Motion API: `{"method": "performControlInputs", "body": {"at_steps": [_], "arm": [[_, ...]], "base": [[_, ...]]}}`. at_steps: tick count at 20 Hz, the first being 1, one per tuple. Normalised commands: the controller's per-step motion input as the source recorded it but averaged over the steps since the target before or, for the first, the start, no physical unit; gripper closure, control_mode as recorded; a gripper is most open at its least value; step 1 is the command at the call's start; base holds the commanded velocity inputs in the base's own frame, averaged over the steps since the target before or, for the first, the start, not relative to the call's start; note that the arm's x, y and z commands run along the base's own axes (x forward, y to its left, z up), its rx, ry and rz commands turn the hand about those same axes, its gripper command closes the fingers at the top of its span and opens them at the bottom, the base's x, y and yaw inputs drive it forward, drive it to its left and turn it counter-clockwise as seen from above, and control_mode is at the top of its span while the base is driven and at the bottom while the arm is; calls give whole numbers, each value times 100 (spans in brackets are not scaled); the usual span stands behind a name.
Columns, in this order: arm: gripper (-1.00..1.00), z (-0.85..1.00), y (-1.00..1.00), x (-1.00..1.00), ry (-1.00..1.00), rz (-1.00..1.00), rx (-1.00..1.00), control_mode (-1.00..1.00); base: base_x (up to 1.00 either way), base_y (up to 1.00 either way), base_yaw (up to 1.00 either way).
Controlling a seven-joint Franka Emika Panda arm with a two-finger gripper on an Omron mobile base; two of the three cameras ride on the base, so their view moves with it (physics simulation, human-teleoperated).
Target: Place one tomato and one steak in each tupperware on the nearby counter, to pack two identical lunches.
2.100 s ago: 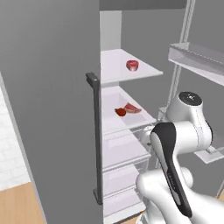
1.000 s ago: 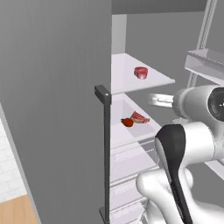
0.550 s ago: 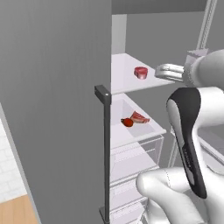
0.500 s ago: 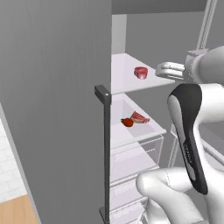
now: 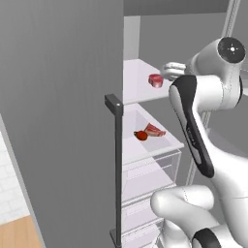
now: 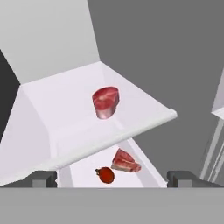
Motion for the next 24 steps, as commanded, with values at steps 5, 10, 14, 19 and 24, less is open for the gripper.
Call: {"method": "performControlInputs", "body": {"at_steps": [5, 10, 14, 19, 24], "arm": [[-100, -24, 5, 88, 1, 0, -3, -100], [-100, -28, -1, 49, 0, 0, -2, -100], [-100, -27, -4, 49, 0, 0, 0, -100], [-100, -22, 0, 80, 12, 0, 0, -100], [-100, -5, 0, 97, 9, 0, 0, -100]], "base": [[0, 0, 0], [0, 0, 0], [0, 0, 0], [0, 0, 0], [0, 0, 0]]}}
